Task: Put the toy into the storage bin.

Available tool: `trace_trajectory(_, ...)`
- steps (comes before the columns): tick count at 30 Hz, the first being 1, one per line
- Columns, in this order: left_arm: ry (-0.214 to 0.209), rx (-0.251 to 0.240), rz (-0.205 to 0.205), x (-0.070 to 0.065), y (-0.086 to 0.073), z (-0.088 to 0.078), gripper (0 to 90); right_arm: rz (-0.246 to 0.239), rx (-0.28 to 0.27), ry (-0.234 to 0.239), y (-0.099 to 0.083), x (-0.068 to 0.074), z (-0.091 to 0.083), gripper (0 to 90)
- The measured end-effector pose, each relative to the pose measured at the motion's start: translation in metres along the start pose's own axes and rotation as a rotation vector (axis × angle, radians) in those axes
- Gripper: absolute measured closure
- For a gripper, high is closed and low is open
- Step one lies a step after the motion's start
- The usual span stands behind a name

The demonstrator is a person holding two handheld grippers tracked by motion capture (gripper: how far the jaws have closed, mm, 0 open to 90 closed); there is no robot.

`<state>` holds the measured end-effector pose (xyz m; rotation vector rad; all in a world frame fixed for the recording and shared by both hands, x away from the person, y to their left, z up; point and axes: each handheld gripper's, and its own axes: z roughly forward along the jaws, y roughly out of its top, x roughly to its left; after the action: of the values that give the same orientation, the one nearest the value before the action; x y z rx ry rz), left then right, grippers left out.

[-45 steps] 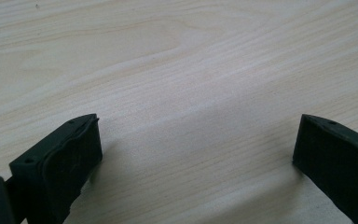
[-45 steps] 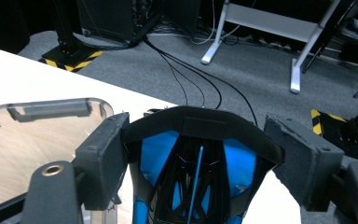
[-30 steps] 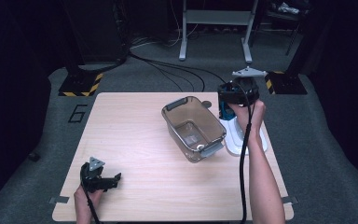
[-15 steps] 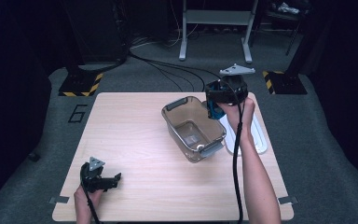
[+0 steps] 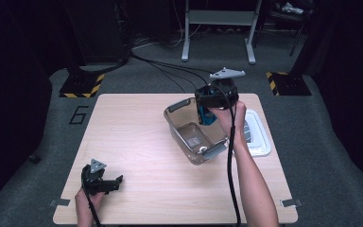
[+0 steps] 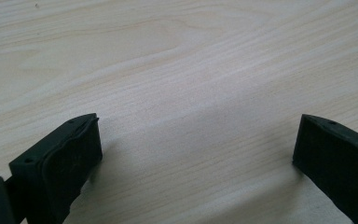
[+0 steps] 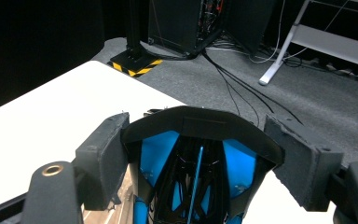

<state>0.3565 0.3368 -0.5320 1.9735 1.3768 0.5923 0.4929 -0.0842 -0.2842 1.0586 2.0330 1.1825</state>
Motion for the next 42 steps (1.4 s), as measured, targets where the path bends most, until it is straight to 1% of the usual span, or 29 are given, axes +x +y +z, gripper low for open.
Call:
trace_trajectory(5,0.000,0.000,0.000,0.000,0.000,0.000,1.2,-0.008,0.010,0.018,-0.005,0.008,0.005,24.1)
trace_trajectory(6,0.000,0.000,0.000,0.000,0.000,0.000,1.2,-0.006,0.012,0.022,-0.006,0.009,0.006,24.1)
trace_trajectory(7,0.000,0.000,0.000,0.000,0.000,0.000,1.2,0.007,0.017,0.023,-0.006,0.010,0.006,24.1)
trace_trajectory(8,0.000,0.000,0.000,0.000,0.000,0.000,1.1,-0.005,0.017,0.029,-0.007,0.010,0.007,24.1)
trace_trajectory(9,0.000,0.000,0.000,0.000,0.000,0.000,1.2,0.002,0.020,0.030,-0.008,0.012,0.007,24.1)
trace_trajectory(12,0.000,0.000,0.000,0.000,0.000,0.000,1.2,-0.008,0.022,0.036,-0.011,0.013,0.008,24.1)
trace_trajectory(14,0.000,0.000,0.000,0.000,0.000,0.000,1.2,0.006,0.031,0.039,-0.013,0.015,0.009,24.1)
trace_trajectory(16,0.000,0.000,0.000,0.000,0.000,0.000,1.2,-0.010,0.034,0.044,-0.016,0.016,0.010,24.1)
trace_trajectory(17,0.000,0.000,0.000,0.000,0.000,0.000,1.2,-0.001,0.038,0.044,-0.017,0.017,0.010,24.1)
trace_trajectory(19,0.000,0.000,0.000,0.000,0.000,0.000,1.2,-0.002,0.041,0.047,-0.019,0.017,0.011,24.1)
trace_trajectory(23,0.000,0.000,0.000,0.000,0.000,0.000,1.1,0.013,0.047,0.048,-0.023,0.019,0.012,24.1)
trace_trajectory(24,-0.001,0.000,0.001,0.000,0.000,0.000,1.2,0.005,0.046,0.050,-0.024,0.019,0.013,24.1)
trace_trajectory(39,-0.002,0.002,-0.001,0.000,0.000,0.000,1.2,0.025,0.077,0.051,-0.046,0.019,0.018,24.1)
trace_trajectory(42,-0.002,0.001,-0.001,0.000,0.000,0.000,1.1,0.029,0.088,0.047,-0.055,0.019,0.020,24.1)
